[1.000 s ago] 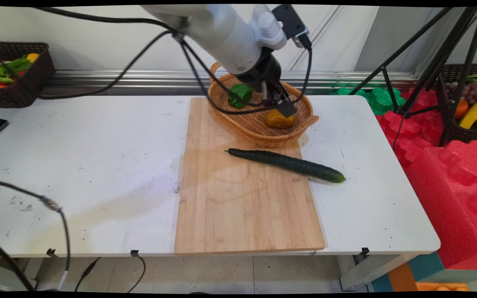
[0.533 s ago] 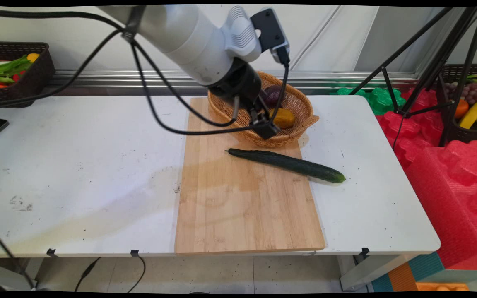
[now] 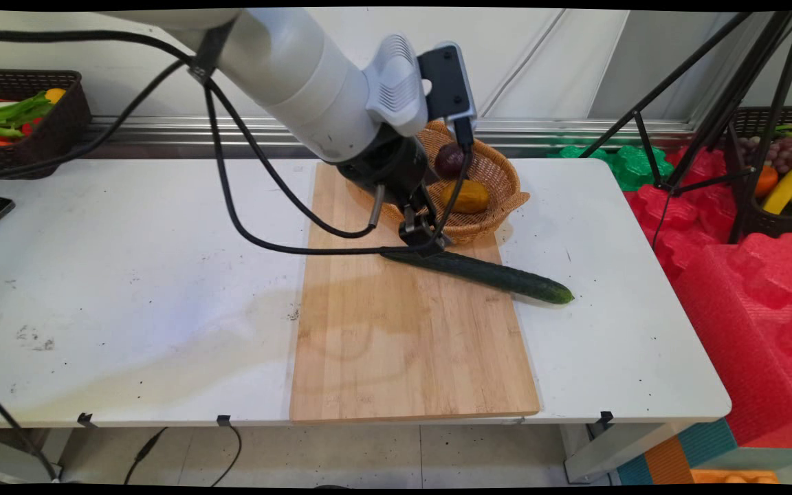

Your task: Pick up the cucumber from the cutting board

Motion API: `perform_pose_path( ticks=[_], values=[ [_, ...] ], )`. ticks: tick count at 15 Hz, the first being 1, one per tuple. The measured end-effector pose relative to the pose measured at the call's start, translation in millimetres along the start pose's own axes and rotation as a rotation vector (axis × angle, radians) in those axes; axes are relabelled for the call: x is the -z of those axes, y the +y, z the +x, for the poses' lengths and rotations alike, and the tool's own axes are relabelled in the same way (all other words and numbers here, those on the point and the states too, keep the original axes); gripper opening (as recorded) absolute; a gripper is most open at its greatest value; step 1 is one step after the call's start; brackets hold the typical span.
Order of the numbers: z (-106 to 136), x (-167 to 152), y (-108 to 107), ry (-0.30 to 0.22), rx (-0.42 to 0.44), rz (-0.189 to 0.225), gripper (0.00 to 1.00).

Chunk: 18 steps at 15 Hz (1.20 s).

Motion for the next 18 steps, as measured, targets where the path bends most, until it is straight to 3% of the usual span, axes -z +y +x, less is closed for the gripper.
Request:
perform_pose_path(
  ticks=[8, 18],
  values=[
    [26, -49, 5, -0.042, -0.095, 0.006, 1.00],
    [51, -138, 12, -0.081, -0.251, -0.036, 1.00]
  ],
)
